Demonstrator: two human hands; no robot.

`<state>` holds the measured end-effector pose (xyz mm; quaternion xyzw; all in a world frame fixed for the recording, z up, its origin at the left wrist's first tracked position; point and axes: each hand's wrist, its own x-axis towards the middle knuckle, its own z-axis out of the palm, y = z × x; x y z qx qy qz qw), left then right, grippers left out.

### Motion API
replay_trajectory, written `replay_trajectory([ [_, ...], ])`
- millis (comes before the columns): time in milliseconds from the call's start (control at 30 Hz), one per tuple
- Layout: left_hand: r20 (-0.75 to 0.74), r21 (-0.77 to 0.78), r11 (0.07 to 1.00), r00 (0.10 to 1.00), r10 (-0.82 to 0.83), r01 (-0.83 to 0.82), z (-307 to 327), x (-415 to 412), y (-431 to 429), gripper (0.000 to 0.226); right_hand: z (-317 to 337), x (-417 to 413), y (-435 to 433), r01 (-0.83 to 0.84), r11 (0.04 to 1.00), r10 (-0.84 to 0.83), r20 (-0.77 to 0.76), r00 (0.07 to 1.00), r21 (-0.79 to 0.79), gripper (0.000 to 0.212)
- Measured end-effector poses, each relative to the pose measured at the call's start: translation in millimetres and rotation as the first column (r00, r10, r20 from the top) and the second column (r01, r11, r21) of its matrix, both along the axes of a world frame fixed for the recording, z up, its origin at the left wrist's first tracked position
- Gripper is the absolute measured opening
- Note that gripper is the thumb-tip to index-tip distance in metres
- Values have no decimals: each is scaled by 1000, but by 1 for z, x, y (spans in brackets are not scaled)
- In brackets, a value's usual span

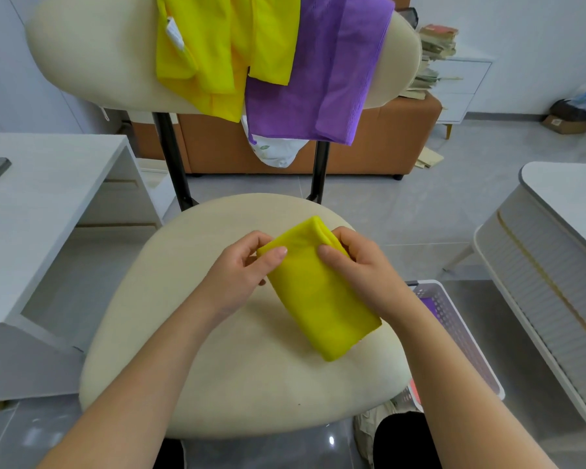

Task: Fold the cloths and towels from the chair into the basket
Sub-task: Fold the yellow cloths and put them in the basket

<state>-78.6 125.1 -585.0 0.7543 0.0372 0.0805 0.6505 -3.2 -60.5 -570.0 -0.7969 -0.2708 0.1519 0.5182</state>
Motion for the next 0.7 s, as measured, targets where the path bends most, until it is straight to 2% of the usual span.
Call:
replay_trajectory([
  [133, -91, 2, 999, 995, -31, 32, -3, -2, 1, 44, -4, -1, 0, -18, 999, 17, -42, 999, -28, 31],
  [433, -137, -22, 997, 988, 66, -69, -4, 2, 0, 52, -6, -3, 6, 22, 986, -20, 12, 1000, -164, 25],
  [600, -166, -158, 977, 979, 117, -143, -4, 2, -5, 43, -6, -6, 12, 44, 987, -46, -9, 999, -152, 26],
  [700, -208, -344, 908, 962, 175, -239, -2, 3, -9, 31, -8, -7, 14, 106, 987, -110, -23, 994, -119, 28],
])
